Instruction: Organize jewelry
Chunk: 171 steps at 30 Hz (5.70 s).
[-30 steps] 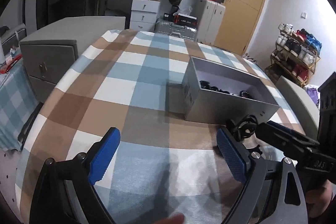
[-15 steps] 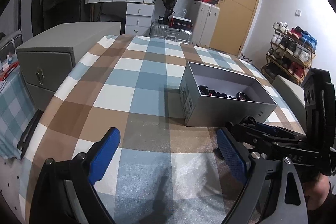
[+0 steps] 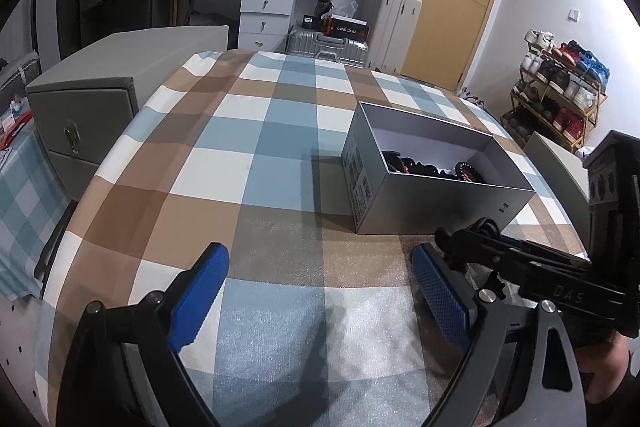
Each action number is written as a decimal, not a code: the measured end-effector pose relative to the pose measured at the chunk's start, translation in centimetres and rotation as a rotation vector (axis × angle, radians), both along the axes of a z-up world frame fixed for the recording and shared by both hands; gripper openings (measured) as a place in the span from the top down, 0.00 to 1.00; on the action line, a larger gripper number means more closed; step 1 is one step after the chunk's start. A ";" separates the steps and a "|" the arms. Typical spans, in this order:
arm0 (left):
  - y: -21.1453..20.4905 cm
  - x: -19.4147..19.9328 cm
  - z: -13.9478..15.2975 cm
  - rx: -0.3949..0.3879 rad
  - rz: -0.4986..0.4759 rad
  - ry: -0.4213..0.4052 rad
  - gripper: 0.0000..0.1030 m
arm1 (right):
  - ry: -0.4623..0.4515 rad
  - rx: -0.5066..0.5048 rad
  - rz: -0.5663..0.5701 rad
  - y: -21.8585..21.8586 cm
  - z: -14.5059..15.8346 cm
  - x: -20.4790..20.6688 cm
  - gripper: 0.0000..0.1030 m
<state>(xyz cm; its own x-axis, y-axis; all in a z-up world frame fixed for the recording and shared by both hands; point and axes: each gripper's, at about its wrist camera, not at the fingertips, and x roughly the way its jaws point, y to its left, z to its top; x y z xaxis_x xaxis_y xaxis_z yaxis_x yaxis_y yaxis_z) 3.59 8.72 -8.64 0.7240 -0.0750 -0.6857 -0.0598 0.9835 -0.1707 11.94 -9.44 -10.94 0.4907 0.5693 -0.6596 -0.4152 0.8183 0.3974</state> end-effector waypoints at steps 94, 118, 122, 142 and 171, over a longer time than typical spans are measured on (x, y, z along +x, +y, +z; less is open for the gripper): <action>-13.1 0.3 0.4 0.235 -0.613 0.255 0.86 | -0.089 0.205 -0.141 -11.9 2.0 -4.6 0.54; -9.4 5.7 7.0 0.184 -0.471 -0.026 0.86 | -0.217 0.215 -0.056 -8.1 8.0 0.0 0.54; -9.0 7.2 6.8 0.176 -0.475 -0.016 0.86 | -0.210 0.213 -0.041 -7.3 7.9 1.8 0.54; -8.2 10.4 4.4 0.133 -0.531 0.042 0.89 | -0.117 0.159 -0.032 -5.3 4.2 6.8 0.54; -5.2 4.6 8.6 0.240 -0.078 -0.279 0.07 | -0.380 0.106 -0.161 -7.2 9.0 -1.4 0.00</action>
<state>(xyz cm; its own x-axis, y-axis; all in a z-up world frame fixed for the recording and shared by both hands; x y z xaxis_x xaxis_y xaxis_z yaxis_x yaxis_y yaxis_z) 8.22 3.48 -0.08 0.8840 0.0019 -0.4674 0.0328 0.9973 0.0662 10.53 -16.61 -1.98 0.7757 0.5209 -0.3563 -0.4191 0.8473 0.3263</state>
